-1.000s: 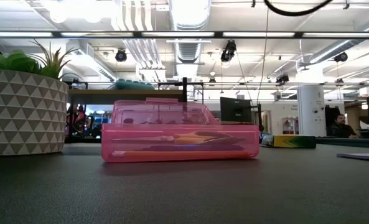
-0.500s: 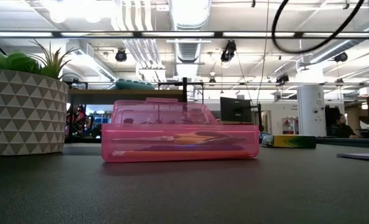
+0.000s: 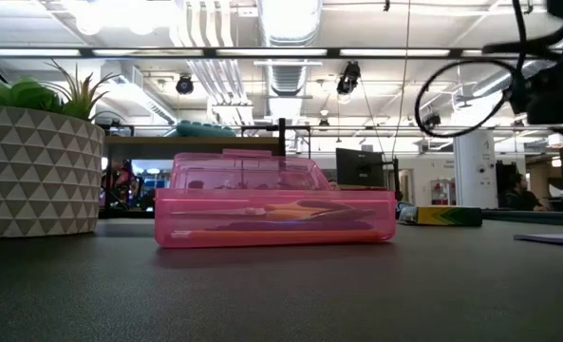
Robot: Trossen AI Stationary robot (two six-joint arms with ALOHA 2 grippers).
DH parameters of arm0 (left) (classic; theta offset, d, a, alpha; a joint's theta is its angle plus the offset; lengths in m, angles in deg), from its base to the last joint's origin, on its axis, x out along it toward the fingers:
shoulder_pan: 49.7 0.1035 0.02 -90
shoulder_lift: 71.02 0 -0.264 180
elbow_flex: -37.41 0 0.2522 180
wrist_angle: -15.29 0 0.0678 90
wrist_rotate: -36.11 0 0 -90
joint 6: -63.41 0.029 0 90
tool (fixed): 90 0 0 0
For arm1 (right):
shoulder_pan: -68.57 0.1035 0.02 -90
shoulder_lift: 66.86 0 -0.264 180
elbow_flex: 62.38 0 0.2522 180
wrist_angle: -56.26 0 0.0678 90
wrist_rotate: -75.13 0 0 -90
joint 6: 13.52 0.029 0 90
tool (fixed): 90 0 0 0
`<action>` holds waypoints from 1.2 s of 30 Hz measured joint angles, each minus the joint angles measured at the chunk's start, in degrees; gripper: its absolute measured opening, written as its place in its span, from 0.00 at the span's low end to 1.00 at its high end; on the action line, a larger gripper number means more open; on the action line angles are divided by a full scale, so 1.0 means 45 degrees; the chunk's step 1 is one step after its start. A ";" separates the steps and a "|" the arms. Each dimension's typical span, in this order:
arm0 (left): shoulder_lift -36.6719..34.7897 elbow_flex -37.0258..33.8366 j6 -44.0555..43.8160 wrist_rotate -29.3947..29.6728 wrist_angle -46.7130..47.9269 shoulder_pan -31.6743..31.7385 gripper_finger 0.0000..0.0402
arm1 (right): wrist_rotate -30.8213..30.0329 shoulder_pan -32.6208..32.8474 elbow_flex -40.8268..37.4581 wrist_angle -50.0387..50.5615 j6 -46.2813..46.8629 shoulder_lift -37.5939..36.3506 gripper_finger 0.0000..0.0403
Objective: Pack school essentials
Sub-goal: Put the white notes into the pink box
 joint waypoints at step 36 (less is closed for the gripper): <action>-0.0505 -0.0053 0.0440 -0.0024 0.0107 0.0753 0.39 | 0.0184 -0.0609 -0.1401 -0.7701 -0.1561 0.0662 0.41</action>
